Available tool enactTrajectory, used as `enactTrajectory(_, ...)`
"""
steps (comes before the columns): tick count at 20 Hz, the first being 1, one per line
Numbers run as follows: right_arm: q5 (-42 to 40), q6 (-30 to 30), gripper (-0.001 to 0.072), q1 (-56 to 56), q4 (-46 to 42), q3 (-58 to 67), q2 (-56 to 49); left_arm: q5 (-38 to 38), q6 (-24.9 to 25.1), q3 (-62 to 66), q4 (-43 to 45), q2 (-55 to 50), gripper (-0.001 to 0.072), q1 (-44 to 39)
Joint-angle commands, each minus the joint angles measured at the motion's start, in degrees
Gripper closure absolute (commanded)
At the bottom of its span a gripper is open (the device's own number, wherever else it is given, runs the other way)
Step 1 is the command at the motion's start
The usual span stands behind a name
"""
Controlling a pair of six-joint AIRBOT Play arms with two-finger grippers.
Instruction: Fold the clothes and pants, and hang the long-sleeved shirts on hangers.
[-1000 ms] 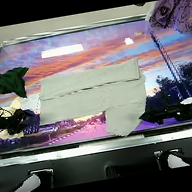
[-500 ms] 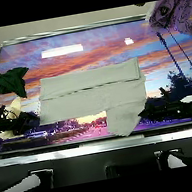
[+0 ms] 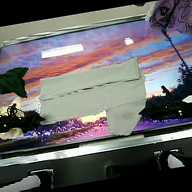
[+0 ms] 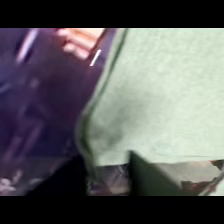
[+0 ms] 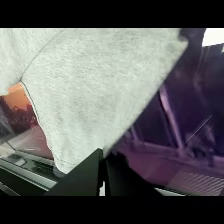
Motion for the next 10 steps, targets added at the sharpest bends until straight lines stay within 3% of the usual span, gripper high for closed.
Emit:
enactTrajectory(1, -0.39, 1.66, 0.0681, 0.04, -0.09, 0.07, 3.23, -0.42, 0.44, 0.44, -0.87, -0.61, 0.0692, -0.44)
enactTrajectory(4, 0.07, 3.61, 0.0682, 0.04, -0.22, 0.15, 7.15, -2.43, -0.74, 2.56, -1.05, 1.46, 0.0694, -0.42)
enactTrajectory(10, 8.28, 14.05, 0.0682, 0.04, -8.37, 0.31, 23.39, -6.58, -12.28, 4.09, 4.42, 15.67, 0.0694, -0.42)
